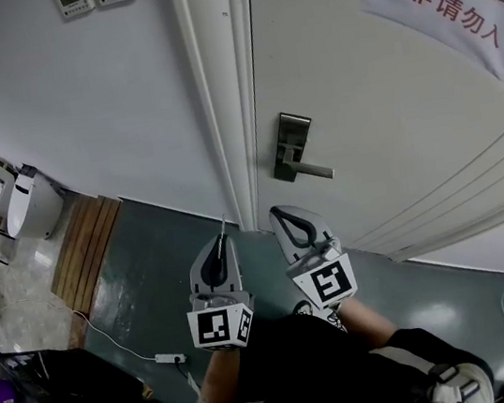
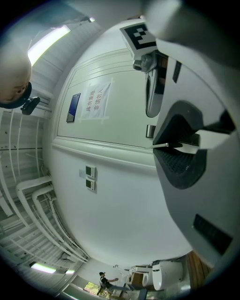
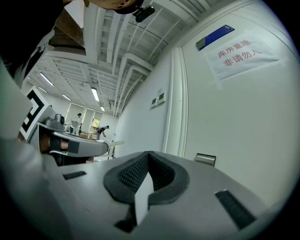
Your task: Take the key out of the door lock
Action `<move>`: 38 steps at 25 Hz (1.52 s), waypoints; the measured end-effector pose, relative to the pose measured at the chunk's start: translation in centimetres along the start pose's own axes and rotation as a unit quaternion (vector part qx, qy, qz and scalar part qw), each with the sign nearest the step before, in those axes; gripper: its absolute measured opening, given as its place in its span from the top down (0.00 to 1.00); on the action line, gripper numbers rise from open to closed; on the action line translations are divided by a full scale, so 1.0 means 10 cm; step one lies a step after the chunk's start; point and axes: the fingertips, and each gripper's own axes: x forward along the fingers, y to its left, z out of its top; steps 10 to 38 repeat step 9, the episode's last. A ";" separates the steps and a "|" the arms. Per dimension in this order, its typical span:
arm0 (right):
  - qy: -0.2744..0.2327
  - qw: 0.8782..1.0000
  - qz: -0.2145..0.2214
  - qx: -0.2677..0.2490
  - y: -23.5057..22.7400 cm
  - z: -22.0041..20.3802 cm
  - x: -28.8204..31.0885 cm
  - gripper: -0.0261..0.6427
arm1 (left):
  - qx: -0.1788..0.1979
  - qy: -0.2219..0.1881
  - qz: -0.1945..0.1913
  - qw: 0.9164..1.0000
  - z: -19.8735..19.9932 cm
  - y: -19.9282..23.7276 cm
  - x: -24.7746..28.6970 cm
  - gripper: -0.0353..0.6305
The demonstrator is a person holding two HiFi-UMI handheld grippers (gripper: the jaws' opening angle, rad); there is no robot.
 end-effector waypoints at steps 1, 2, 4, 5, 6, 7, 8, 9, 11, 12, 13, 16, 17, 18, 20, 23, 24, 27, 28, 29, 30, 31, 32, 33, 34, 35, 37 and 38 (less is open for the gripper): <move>0.000 1.000 0.000 -0.001 0.00 0.00 0.00 0.95 | -0.001 0.000 -0.001 1.000 0.00 -0.01 0.01 0.89; 0.001 1.000 0.000 -0.001 0.00 -0.01 -0.01 0.95 | -0.002 0.000 -0.003 1.000 -0.01 -0.02 0.01 0.89; 0.002 1.000 -0.001 -0.002 -0.01 -0.01 -0.02 0.95 | -0.003 0.002 -0.005 1.000 -0.01 -0.03 0.01 0.89; 0.002 1.000 -0.002 -0.001 -0.02 -0.02 -0.03 0.95 | -0.003 0.003 -0.006 1.000 -0.02 -0.04 0.01 0.89; 0.002 1.000 -0.003 0.000 -0.02 -0.02 -0.04 0.95 | -0.003 0.003 -0.007 1.000 -0.02 -0.05 0.02 0.89; 0.002 1.000 -0.004 0.001 -0.03 -0.02 -0.04 0.95 | -0.004 0.003 -0.008 1.000 -0.03 -0.06 0.02 0.89; 0.002 1.000 -0.005 0.002 -0.05 -0.02 -0.05 0.95 | -0.004 0.003 -0.009 1.000 -0.03 -0.07 0.03 0.89; 0.001 1.000 -0.006 0.003 -0.06 -0.02 -0.06 0.95 | -0.005 0.002 -0.011 1.000 -0.04 -0.08 0.04 0.89; 0.001 1.000 -0.006 0.003 -0.06 -0.02 -0.06 0.95 | -0.005 0.002 -0.011 1.000 -0.04 -0.08 0.04 0.89; 0.001 1.000 -0.006 0.003 -0.06 -0.02 -0.06 0.95 | -0.005 0.002 -0.011 1.000 -0.04 -0.08 0.04 0.89; 0.001 1.000 -0.006 0.003 -0.06 -0.02 -0.06 0.95 | -0.005 0.002 -0.011 1.000 -0.04 -0.08 0.04 0.89; 0.001 1.000 -0.006 0.003 -0.06 -0.02 -0.06 0.95 | -0.005 0.002 -0.011 1.000 -0.04 -0.08 0.04 0.89; 0.001 1.000 -0.006 0.003 -0.06 -0.02 -0.06 0.95 | -0.005 0.002 -0.011 1.000 -0.04 -0.08 0.04 0.89; 0.001 1.000 -0.006 0.003 -0.06 -0.02 -0.06 0.95 | -0.005 0.002 -0.011 1.000 -0.04 -0.08 0.04 0.89; 0.001 1.000 -0.006 0.003 -0.06 -0.02 -0.06 0.95 | -0.005 0.002 -0.011 1.000 -0.04 -0.08 0.04 0.89; 0.001 1.000 -0.006 0.003 -0.06 -0.02 -0.06 0.95 | -0.005 0.002 -0.011 1.000 -0.04 -0.08 0.04 0.89; 0.001 1.000 -0.006 0.003 -0.06 -0.02 -0.06 0.95 | -0.005 0.002 -0.011 1.000 -0.04 -0.08 0.04 0.89; 0.001 1.000 -0.006 0.003 -0.06 -0.02 -0.06 0.95 | -0.005 0.002 -0.011 1.000 -0.04 -0.08 0.04 0.89; 0.001 1.000 -0.006 0.003 -0.06 -0.02 -0.06 0.95 | -0.005 0.002 -0.011 1.000 -0.04 -0.08 0.04 0.89; 0.001 1.000 -0.006 0.003 -0.06 -0.02 -0.06 0.95 | -0.005 0.002 -0.011 1.000 -0.04 -0.08 0.04 0.89; 0.001 1.000 -0.006 0.003 -0.06 -0.02 -0.06 0.95 | -0.005 0.002 -0.011 1.000 -0.04 -0.08 0.04 0.89; 0.001 1.000 -0.006 0.003 -0.06 -0.02 -0.06 0.95 | -0.005 0.002 -0.011 1.000 -0.04 -0.08 0.04 0.89; 0.001 1.000 -0.006 0.003 -0.06 -0.02 -0.06 0.95 | -0.005 0.002 -0.011 1.000 -0.04 -0.08 0.04 0.89; 0.001 1.000 -0.006 0.003 -0.06 -0.02 -0.06 0.95 | -0.005 0.002 -0.011 1.000 -0.04 -0.08 0.04 0.89; 0.001 1.000 -0.006 0.003 -0.06 -0.02 -0.06 0.95 | -0.005 0.002 -0.011 1.000 -0.04 -0.08 0.04 0.89; 0.001 1.000 -0.006 0.003 -0.06 -0.02 -0.06 0.95 | -0.005 0.002 -0.011 1.000 -0.04 -0.08 0.04 0.89; 0.001 1.000 -0.006 0.003 -0.06 -0.02 -0.06 0.95 | -0.005 0.002 -0.011 1.000 -0.04 -0.08 0.04 0.89; 0.001 1.000 -0.006 0.003 -0.06 -0.02 -0.06 0.95 | -0.005 0.002 -0.011 1.000 -0.04 -0.08 0.04 0.89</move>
